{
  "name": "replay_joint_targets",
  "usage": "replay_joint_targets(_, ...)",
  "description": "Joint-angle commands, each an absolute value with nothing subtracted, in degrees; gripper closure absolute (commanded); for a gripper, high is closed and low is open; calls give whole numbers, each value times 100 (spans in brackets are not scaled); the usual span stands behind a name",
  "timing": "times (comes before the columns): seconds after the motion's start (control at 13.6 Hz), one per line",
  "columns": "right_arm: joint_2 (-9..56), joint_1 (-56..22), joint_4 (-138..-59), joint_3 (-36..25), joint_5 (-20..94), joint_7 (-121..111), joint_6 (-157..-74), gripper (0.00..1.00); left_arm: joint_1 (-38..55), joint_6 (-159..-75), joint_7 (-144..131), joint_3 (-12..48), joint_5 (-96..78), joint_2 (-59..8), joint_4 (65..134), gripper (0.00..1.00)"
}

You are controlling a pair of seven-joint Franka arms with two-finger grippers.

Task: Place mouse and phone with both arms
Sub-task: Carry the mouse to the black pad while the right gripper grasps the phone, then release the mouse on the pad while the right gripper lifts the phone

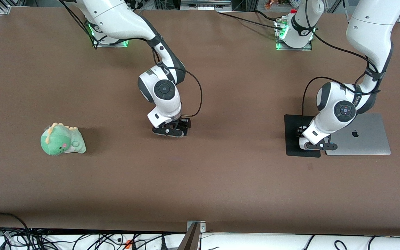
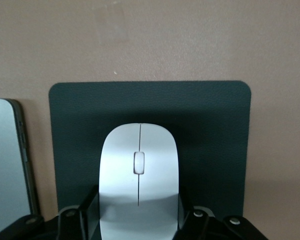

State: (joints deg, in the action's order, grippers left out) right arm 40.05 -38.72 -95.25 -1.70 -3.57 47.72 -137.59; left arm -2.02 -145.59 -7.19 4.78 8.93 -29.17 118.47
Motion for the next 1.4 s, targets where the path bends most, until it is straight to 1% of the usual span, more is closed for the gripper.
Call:
replay_joint_targets(0.0,4104,-3955,-9501,-246,-475,5044,-13992,0,-255,-14722,-668,492,1028,-2760,12059,21)
replay_joint_targets(0.07,4122,-3981,-9501,-246,-475,5080,-14036,0,-272,-14722,-685,492,1028,-2751,12041,0)
replay_joint_targets(0.29,4201,-4008,-9466,-255,-475,5089,-14080,0,-334,-14669,-747,492,1020,-2489,11901,0)
replay_joint_targets(0.52,4245,-4034,-9457,-255,-483,5098,-14159,0,-553,-14634,-765,501,993,-1822,11839,0)
replay_joint_targets(0.59,4306,-4052,-9431,-264,-475,5098,-14168,0,-580,-14381,-739,492,976,-1532,11839,0)
replay_joint_targets(0.74,4429,-4078,-9282,-264,-492,5106,-14185,0,-650,-13549,-695,518,932,-1013,11629,0)
replay_joint_targets(0.81,4456,-4096,-9273,-272,-492,5106,-14186,0,-642,-12970,-677,536,932,-845,11358,0)
replay_joint_targets(0.88,4465,-4104,-9264,-272,-492,5106,-14186,0,-642,-12259,-651,554,923,-739,10973,0)
replay_joint_targets(1.03,4474,-4104,-9264,-290,-553,5142,-14194,0,-642,-10800,-344,563,494,-729,9850,0)
replay_joint_targets(1.11,4482,-4104,-9264,-290,-641,5142,-14186,9,-642,-10323,-282,563,431,-729,9496,0)
replay_joint_targets(1.25,4482,-4104,-9272,-290,-668,5133,-14186,35,-642,-9863,-272,562,422,-729,9089,0)
replay_joint_targets(1.33,4482,-4104,-9264,-290,-668,5107,-14177,51,-642,-9818,-281,562,378,-729,8983,0)
